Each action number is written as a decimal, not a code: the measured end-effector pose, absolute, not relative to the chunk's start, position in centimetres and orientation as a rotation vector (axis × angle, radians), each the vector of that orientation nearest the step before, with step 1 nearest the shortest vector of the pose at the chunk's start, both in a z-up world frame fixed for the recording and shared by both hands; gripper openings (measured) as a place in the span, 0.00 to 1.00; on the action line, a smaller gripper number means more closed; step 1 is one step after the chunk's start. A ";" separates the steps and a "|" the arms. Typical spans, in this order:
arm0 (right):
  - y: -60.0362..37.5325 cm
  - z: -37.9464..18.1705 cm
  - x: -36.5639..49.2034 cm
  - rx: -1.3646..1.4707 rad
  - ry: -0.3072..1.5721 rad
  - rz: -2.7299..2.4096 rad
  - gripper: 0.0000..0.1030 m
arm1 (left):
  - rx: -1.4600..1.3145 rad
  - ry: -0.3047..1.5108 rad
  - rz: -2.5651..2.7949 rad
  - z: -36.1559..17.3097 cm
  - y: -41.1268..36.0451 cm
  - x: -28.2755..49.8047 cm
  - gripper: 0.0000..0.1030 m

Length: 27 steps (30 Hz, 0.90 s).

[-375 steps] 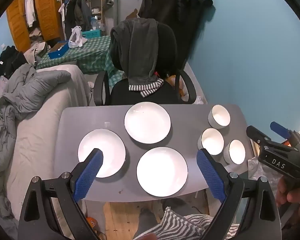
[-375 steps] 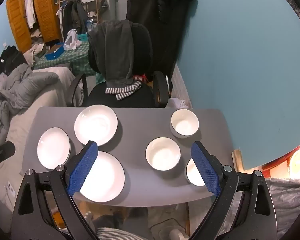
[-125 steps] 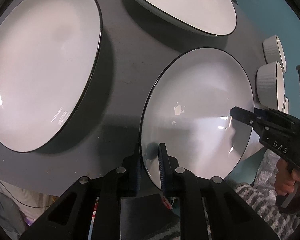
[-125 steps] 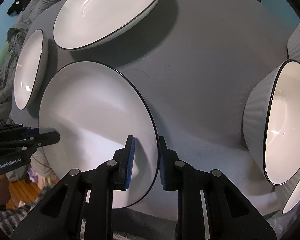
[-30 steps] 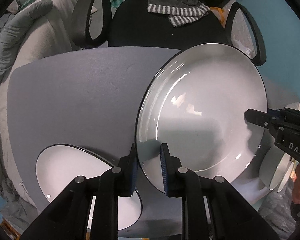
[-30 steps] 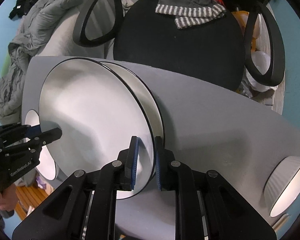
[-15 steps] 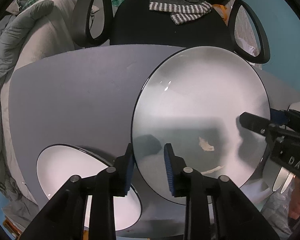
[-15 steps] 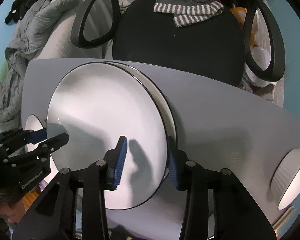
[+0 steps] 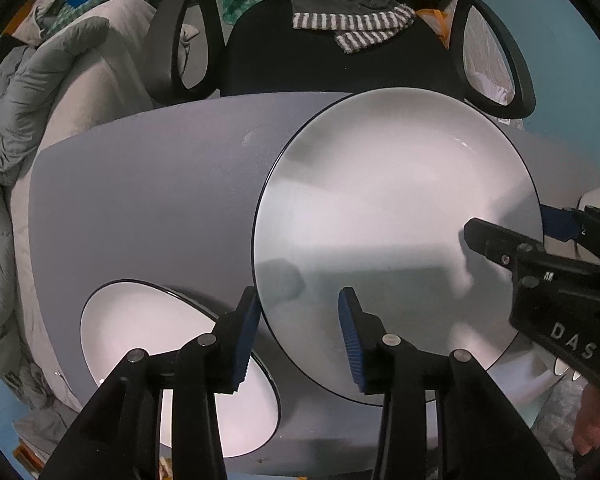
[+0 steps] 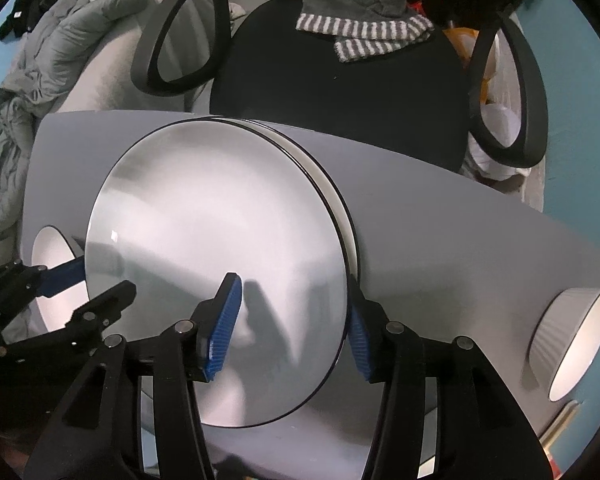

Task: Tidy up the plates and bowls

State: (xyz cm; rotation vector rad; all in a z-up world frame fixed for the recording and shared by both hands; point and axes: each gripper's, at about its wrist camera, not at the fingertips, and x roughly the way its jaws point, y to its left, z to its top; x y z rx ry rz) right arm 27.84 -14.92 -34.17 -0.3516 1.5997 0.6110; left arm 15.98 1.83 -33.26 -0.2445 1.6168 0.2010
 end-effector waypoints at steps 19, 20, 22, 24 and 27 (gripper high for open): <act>-15.1 -33.4 26.5 -0.437 1.514 0.574 0.57 | -0.238 1.571 0.189 -31.6 1.6 14.9 0.41; -15.1 -33.4 26.4 -0.435 1.512 0.572 0.57 | -0.243 1.564 0.191 -31.4 1.6 14.7 0.41; -15.3 -33.2 26.2 -0.429 1.507 0.568 0.57 | -0.252 1.552 0.196 -31.1 1.9 14.3 0.45; -15.5 -33.0 26.1 -0.423 1.502 0.565 0.57 | -0.274 1.526 0.196 -30.6 2.3 13.7 0.48; -15.8 -32.5 25.8 -0.414 1.490 0.560 0.57 | -0.303 1.494 0.204 -29.9 2.9 12.8 0.48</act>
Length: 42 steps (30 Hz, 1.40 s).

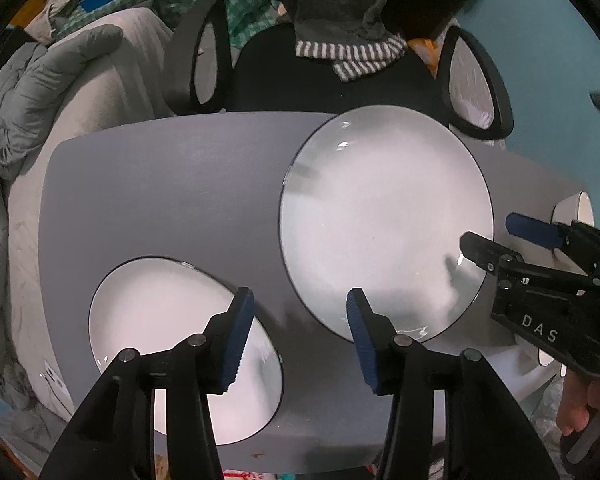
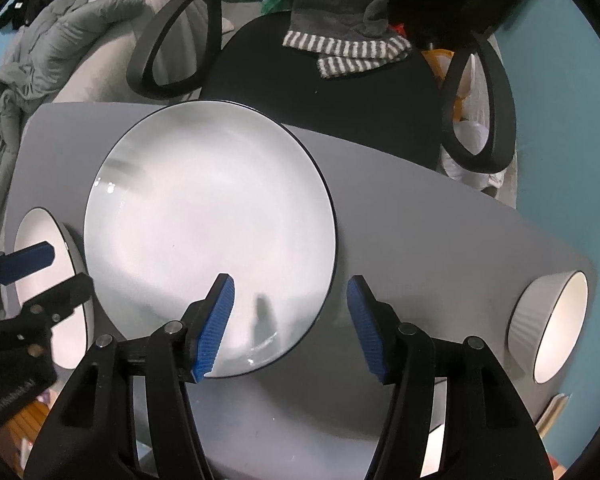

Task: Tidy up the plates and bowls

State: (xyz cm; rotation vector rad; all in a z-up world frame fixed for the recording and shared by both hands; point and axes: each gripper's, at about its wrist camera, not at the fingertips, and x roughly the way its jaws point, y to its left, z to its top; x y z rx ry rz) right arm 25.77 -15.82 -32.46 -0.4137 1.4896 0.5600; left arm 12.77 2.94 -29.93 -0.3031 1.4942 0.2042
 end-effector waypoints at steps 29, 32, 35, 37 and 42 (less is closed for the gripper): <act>-14.6 -28.3 17.1 -0.450 1.447 0.651 0.58 | -0.331 1.425 0.293 -26.9 9.4 0.9 0.55; -13.8 -28.1 16.1 -0.460 1.445 0.670 0.58 | -0.350 1.419 0.312 -27.1 10.8 -0.2 0.55; -12.9 -28.0 15.2 -0.468 1.443 0.689 0.58 | -0.363 1.419 0.328 -27.4 12.0 -1.3 0.55; -12.4 -28.0 14.8 -0.460 1.449 0.700 0.58 | -0.373 1.422 0.335 -27.6 12.7 -1.8 0.55; -10.7 -28.2 14.1 -0.430 1.469 0.720 0.58 | -0.388 1.433 0.350 -28.3 14.3 -2.7 0.55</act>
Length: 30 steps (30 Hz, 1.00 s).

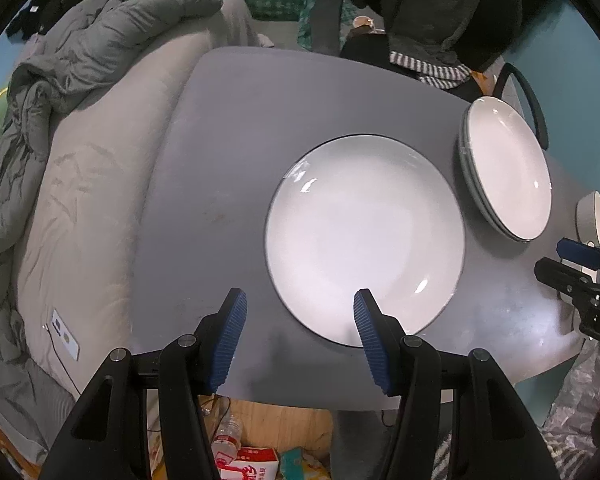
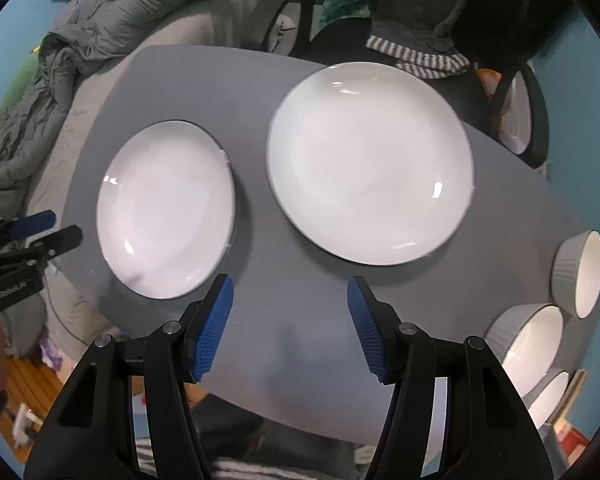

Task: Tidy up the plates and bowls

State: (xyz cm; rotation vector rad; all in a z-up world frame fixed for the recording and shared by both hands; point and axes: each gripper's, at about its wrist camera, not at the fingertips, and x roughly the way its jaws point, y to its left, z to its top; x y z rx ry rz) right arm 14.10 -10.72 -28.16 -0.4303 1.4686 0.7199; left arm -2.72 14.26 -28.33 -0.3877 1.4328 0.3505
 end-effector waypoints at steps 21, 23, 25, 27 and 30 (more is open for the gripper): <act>-5.4 -33.5 12.1 -0.434 1.551 0.779 0.58 | -0.433 1.490 0.339 -32.2 19.1 -2.1 0.55; -5.1 -33.9 11.9 -0.442 1.557 0.782 0.58 | -0.434 1.495 0.338 -32.5 19.2 -1.9 0.55; -5.0 -34.2 12.1 -0.434 1.566 0.787 0.58 | -0.441 1.502 0.334 -32.9 19.4 -1.7 0.55; -4.8 -34.5 12.3 -0.428 1.577 0.785 0.58 | -0.448 1.505 0.330 -33.1 19.6 -1.5 0.55; -4.7 -34.9 12.6 -0.419 1.584 0.780 0.58 | -0.462 1.514 0.327 -33.7 19.8 -1.2 0.55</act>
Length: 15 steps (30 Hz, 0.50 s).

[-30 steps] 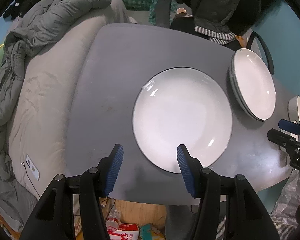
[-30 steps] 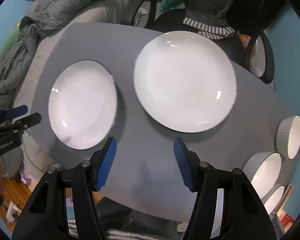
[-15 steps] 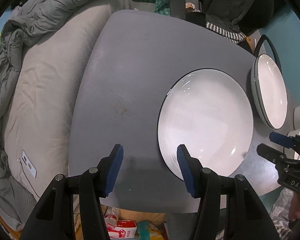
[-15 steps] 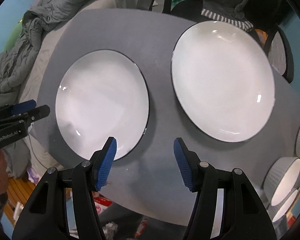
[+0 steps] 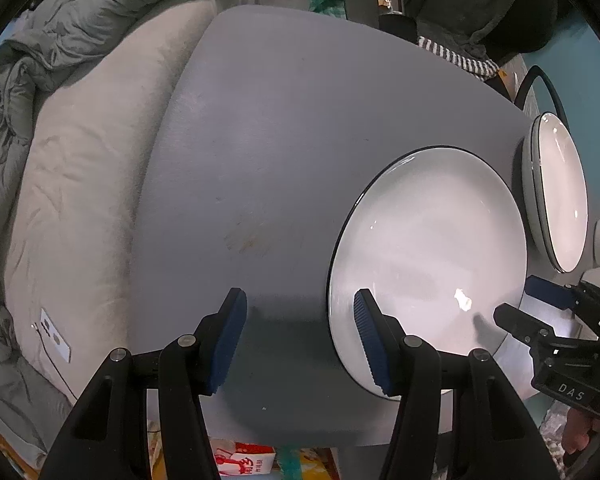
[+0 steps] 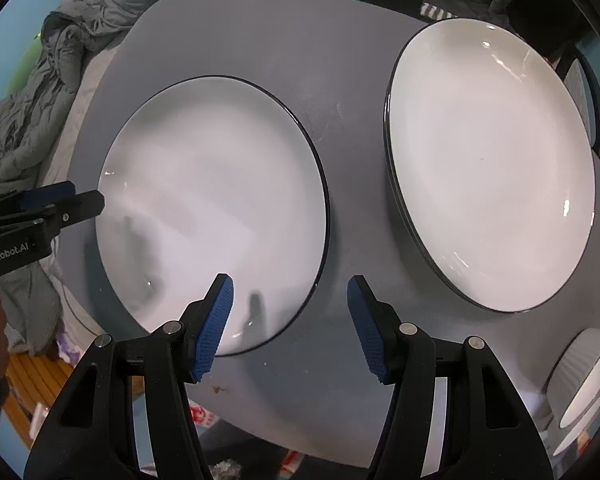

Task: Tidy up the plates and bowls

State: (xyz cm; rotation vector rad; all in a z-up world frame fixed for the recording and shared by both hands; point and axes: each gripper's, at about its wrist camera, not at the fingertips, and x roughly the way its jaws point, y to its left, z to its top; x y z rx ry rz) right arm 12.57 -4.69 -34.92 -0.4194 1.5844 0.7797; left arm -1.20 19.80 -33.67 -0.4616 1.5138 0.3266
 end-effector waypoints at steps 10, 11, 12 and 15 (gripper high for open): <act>-3.8 -35.5 12.5 -0.457 1.572 0.799 0.58 | -0.512 1.522 0.320 -34.7 20.4 -1.0 0.55; -3.7 -35.6 12.6 -0.453 1.575 0.804 0.58 | -0.522 1.522 0.320 -34.9 20.4 -1.1 0.55; -3.7 -35.7 12.7 -0.448 1.579 0.807 0.58 | -0.536 1.521 0.317 -35.0 20.4 -1.1 0.55; -3.6 -36.0 13.1 -0.435 1.589 0.810 0.58 | -0.560 1.527 0.314 -35.3 20.4 -1.2 0.55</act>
